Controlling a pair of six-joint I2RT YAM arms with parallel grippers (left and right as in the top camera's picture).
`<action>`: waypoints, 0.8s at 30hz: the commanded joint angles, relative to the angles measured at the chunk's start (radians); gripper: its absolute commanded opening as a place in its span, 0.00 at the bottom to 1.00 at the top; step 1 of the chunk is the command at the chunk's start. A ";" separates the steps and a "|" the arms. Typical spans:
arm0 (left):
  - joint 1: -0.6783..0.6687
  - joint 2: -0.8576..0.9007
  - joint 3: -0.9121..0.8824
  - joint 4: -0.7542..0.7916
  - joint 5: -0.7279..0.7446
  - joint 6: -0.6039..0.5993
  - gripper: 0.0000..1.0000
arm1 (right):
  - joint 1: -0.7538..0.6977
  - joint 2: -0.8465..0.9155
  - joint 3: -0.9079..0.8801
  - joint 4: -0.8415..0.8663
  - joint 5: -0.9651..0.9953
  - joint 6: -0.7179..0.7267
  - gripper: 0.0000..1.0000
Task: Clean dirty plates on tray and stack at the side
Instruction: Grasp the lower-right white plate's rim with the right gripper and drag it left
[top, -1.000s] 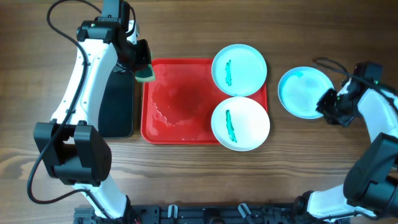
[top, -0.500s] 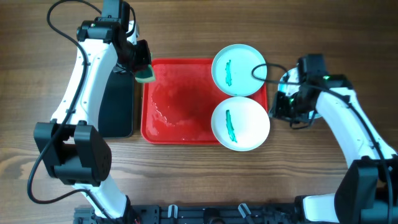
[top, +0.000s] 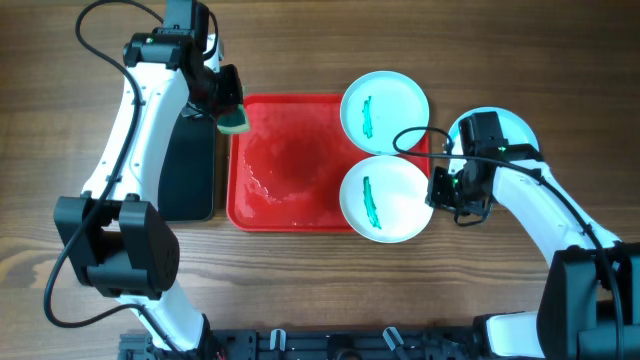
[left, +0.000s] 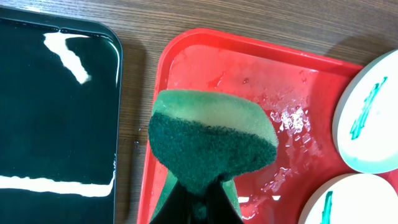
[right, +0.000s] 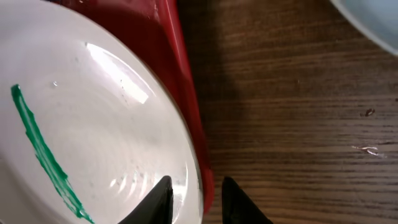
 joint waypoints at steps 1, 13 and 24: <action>0.000 -0.003 0.005 0.000 0.012 -0.006 0.04 | 0.003 0.006 -0.010 0.017 0.013 0.006 0.27; 0.000 -0.003 0.005 0.000 0.012 -0.006 0.04 | 0.003 0.006 -0.033 0.048 0.013 0.007 0.25; 0.000 -0.003 0.005 0.000 0.011 -0.005 0.04 | 0.003 0.006 -0.046 0.082 -0.048 0.007 0.04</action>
